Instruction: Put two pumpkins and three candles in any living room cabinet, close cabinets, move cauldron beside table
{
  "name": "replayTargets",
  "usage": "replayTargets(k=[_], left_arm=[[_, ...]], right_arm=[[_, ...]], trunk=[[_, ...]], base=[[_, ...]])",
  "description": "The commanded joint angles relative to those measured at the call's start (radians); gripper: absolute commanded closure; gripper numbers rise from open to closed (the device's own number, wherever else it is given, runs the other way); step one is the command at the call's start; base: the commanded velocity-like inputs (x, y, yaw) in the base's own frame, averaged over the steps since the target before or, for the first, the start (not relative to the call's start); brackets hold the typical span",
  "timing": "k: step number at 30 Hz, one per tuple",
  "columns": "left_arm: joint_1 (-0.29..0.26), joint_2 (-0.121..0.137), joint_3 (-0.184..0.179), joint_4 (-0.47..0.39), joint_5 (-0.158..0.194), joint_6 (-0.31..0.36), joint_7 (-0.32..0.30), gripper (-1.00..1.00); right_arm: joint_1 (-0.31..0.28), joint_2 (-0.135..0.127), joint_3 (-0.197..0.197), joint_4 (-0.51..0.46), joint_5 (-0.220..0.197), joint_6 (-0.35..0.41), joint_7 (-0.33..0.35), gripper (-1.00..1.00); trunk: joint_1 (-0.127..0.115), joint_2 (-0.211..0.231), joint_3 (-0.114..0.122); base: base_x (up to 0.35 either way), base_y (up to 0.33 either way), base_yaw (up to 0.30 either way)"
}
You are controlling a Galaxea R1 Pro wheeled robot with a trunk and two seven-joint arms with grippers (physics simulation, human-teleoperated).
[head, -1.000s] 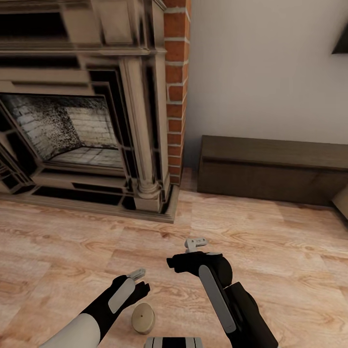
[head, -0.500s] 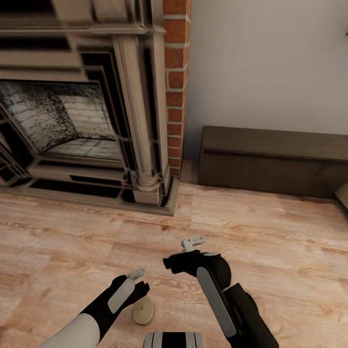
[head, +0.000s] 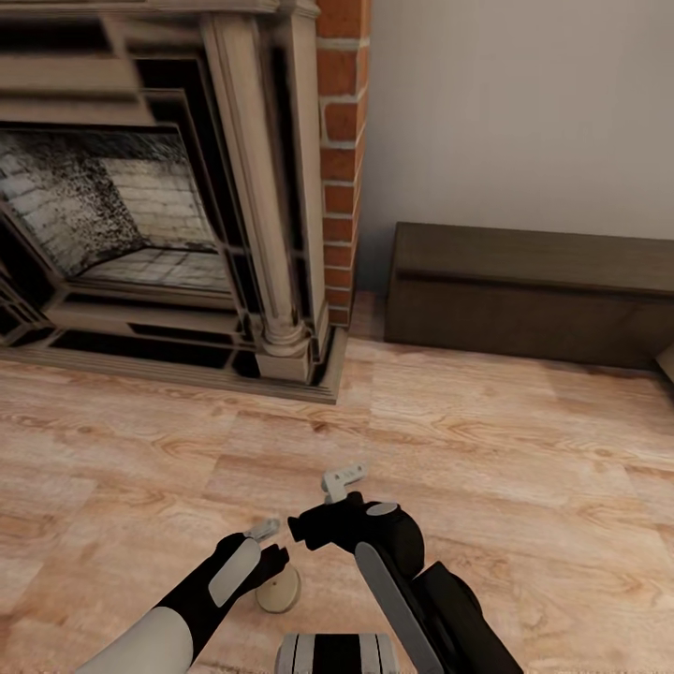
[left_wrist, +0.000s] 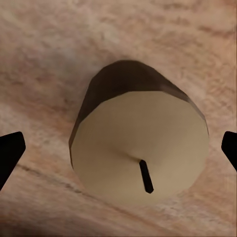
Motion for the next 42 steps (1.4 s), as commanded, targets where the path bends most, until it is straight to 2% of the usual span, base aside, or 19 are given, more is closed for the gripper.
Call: replayTargets(k=[1, 7, 9, 11, 12, 13, 16, 22, 40, 42], left_arm=[[-0.001, 0.001, -0.005, -0.002, 0.009, 0.001, 0.008, -1.00], [-0.001, -0.001, -0.005, -0.002, 0.009, 0.001, 0.008, -1.00], [-0.001, -0.001, -0.005, -0.002, 0.009, 0.001, 0.008, -1.00], [-0.001, -0.001, -0.005, -0.002, 0.009, 0.001, 0.008, -1.00], [-0.001, -0.001, -0.005, -0.002, 0.009, 0.001, 0.008, -1.00], [-0.001, -0.002, -0.005, -0.002, 0.009, 0.001, 0.008, -1.00], [-0.001, -0.003, -0.005, -0.003, 0.009, 0.001, 0.008, -1.00], [-0.001, -0.003, -0.005, -0.003, 0.009, 0.001, -0.002, -1.00], [0.001, 0.007, -0.006, -0.044, 0.014, 0.008, -0.014, -1.00], [0.001, 0.009, -0.006, -0.045, 0.013, 0.009, -0.030, -1.00]], right_arm=[[-0.001, 0.000, -0.001, -0.001, -0.010, 0.002, -0.010, -1.00], [-0.001, 0.000, -0.008, -0.001, -0.010, 0.003, -0.009, -1.00], [-0.001, -0.001, -0.021, -0.001, -0.012, 0.005, -0.009, -1.00], [-0.001, -0.003, -0.063, -0.001, -0.027, 0.009, -0.005, -1.00], [-0.001, -0.006, -0.097, -0.001, -0.048, 0.012, 0.000, -1.00], [-0.001, -0.008, -0.115, -0.001, -0.064, 0.012, 0.002, -1.00], [-0.001, -0.010, -0.142, 0.000, -0.106, 0.014, 0.005, -1.00], [-0.001, -0.011, -0.153, 0.001, -0.120, 0.013, 0.006, -1.00], [-0.001, -0.010, -0.154, 0.001, -0.121, 0.012, 0.006, -1.00], [-0.001, -0.010, -0.154, 0.001, -0.121, 0.012, 0.006, -1.00]], trunk=[[0.000, -0.001, -0.005], [0.003, -0.002, -0.028], [0.004, -0.002, -0.036], [0.005, -0.003, -0.043], [0.005, -0.003, -0.047], [0.006, -0.003, -0.051], [0.007, -0.004, -0.059], [0.007, -0.004, -0.059], [0.007, -0.004, -0.059], [0.007, -0.004, -0.059]], base=[[0.000, 0.000, 0.000], [0.000, 0.000, 0.000], [0.000, 0.000, 0.000], [0.000, 0.000, 0.000], [0.000, 0.000, 0.000], [0.000, 0.000, 0.000], [0.000, 0.000, 0.000], [0.000, 0.000, 0.000], [0.000, 0.000, 0.000], [0.000, 0.000, 0.000]])
